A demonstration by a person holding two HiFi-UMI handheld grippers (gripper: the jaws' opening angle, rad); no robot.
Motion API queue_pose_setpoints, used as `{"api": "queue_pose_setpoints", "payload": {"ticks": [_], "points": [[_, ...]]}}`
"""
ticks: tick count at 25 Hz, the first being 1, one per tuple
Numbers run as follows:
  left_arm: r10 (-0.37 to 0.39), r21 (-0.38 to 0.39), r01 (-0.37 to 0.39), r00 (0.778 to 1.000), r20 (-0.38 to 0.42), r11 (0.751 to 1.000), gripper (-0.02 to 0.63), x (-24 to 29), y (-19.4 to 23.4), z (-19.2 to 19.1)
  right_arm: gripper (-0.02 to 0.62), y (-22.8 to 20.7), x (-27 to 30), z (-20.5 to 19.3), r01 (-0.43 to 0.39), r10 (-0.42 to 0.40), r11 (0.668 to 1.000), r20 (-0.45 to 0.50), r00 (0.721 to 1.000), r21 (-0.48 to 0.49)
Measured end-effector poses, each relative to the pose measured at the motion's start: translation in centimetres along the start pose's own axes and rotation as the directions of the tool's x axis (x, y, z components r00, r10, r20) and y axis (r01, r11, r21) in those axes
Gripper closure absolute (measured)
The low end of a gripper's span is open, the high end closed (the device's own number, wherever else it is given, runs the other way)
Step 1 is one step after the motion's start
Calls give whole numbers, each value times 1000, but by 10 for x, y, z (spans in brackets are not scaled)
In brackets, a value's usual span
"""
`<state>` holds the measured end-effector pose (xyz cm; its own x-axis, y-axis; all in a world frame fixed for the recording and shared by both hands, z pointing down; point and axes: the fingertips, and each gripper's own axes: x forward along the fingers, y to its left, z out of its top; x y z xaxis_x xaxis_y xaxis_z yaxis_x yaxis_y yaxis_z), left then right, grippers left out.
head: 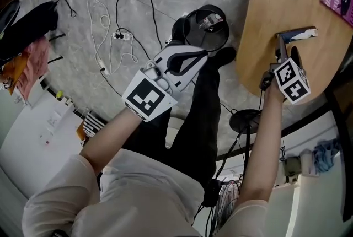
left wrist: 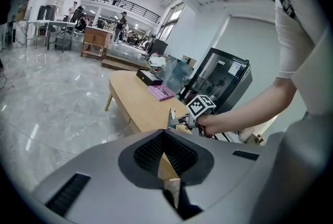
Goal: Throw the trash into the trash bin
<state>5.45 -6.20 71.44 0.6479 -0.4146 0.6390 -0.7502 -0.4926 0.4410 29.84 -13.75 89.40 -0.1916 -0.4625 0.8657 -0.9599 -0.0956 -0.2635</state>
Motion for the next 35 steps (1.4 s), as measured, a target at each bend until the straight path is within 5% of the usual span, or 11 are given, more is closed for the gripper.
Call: {"api": "queue_pose_setpoints", "payload": {"ticks": [9,13,19,35], "points": [[-11,-60,9,999,-36,998,600,16,15,-43,285,-16,43,-9,151,-151,987,3,989,62],[-17,-67,15,999,-36,998,600,16,18,-46,462,-20,42,-12,219,-220,970,6,975,106],[-13,-79,10,999,-41,997,600,12,24,-48,511,-18,34,-18,177,-180,978,21,983,108],[-18,-47,15,998,-61,999,600,8,33,-67,514,35,6,-55,47,-47,998,8,999,40]]}}
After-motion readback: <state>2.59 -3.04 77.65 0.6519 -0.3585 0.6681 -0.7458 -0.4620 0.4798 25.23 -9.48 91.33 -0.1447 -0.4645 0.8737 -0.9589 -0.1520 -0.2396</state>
